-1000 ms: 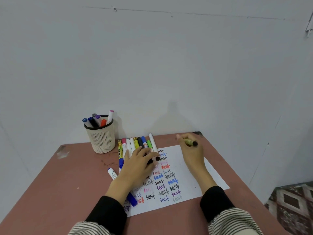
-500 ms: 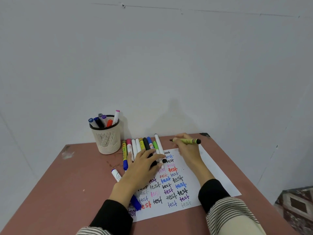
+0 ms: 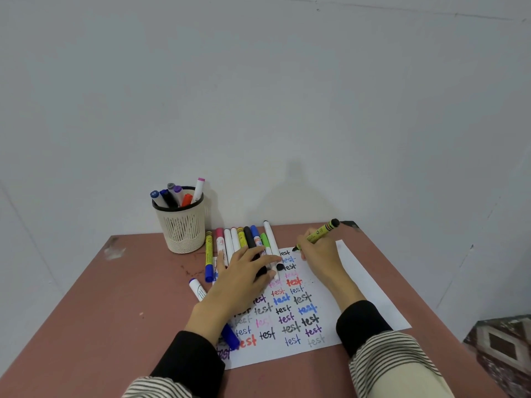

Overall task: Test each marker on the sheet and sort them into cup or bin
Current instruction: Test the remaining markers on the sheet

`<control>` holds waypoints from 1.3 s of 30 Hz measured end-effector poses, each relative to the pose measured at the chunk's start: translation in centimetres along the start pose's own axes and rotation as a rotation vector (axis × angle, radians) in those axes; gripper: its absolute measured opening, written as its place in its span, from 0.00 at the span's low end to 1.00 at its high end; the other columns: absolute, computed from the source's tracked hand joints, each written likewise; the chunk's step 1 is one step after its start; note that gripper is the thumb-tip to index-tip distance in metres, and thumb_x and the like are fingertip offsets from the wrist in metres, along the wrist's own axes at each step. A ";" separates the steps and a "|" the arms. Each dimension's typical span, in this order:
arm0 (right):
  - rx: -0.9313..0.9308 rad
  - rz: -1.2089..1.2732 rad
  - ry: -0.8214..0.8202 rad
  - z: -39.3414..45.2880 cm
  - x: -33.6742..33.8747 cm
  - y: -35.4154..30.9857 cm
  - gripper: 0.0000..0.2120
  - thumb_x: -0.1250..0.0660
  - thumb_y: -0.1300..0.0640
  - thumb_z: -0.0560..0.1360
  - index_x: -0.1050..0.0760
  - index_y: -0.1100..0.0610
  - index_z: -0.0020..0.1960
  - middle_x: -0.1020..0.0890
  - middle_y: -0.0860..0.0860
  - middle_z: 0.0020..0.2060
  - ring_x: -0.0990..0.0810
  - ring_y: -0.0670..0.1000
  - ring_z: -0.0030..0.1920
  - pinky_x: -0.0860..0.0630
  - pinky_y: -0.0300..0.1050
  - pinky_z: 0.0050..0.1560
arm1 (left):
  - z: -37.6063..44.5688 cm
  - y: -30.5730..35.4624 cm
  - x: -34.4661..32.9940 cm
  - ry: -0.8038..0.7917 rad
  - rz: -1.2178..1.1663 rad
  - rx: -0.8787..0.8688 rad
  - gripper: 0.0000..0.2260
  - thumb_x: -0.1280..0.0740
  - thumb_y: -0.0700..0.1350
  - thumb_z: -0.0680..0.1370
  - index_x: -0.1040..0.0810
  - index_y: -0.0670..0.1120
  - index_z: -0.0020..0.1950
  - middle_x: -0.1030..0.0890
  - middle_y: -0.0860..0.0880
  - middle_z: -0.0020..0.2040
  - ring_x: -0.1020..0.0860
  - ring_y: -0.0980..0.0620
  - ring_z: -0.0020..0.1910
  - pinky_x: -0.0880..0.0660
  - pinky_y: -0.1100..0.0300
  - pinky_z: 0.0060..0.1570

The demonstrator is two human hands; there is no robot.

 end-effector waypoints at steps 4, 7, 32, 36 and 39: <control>0.011 -0.055 -0.009 0.0 -0.1 0.2 0.08 0.36 0.61 0.75 0.31 0.60 0.38 0.30 0.56 0.31 0.33 0.49 0.30 0.35 0.41 0.33 | -0.1 0.1 0.1 -0.001 0.001 -0.003 0.17 0.46 0.56 0.83 0.35 0.64 0.72 0.43 0.57 0.77 0.51 0.53 0.78 0.53 0.41 0.73; 0.027 -0.096 -0.028 0.0 -0.3 0.2 0.09 0.37 0.62 0.76 0.31 0.64 0.39 0.31 0.56 0.31 0.34 0.48 0.30 0.35 0.39 0.32 | -0.1 0.1 0.1 -0.003 -0.003 -0.003 0.17 0.45 0.55 0.83 0.35 0.64 0.72 0.43 0.57 0.78 0.52 0.53 0.78 0.53 0.41 0.73; 0.012 -0.038 0.050 -0.1 0.0 0.1 0.16 0.37 0.64 0.75 0.39 0.56 0.32 0.35 0.49 0.26 0.37 0.45 0.26 0.37 0.38 0.30 | -0.1 0.0 0.0 -0.005 -0.003 -0.002 0.17 0.46 0.55 0.83 0.35 0.65 0.72 0.44 0.58 0.78 0.52 0.53 0.78 0.54 0.41 0.73; 0.027 -0.035 0.098 0.0 0.2 0.1 0.18 0.37 0.64 0.75 0.41 0.55 0.31 0.37 0.49 0.26 0.38 0.46 0.27 0.38 0.40 0.31 | -0.1 0.0 0.0 -0.008 0.005 -0.001 0.17 0.46 0.56 0.83 0.36 0.65 0.72 0.44 0.58 0.78 0.52 0.52 0.78 0.54 0.41 0.73; 0.027 -0.028 0.119 0.0 0.4 0.3 0.16 0.37 0.64 0.75 0.39 0.56 0.32 0.36 0.49 0.26 0.37 0.45 0.27 0.37 0.38 0.30 | -0.1 0.0 0.1 -0.007 -0.001 0.002 0.17 0.45 0.55 0.83 0.36 0.64 0.72 0.44 0.58 0.78 0.52 0.52 0.78 0.55 0.42 0.73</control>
Point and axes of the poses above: each hand's wrist, its own z-axis towards the middle knuckle, its own x-axis out of the back of the hand, y = z × x, the point moved 4 cm from there along z, towards the middle knuckle
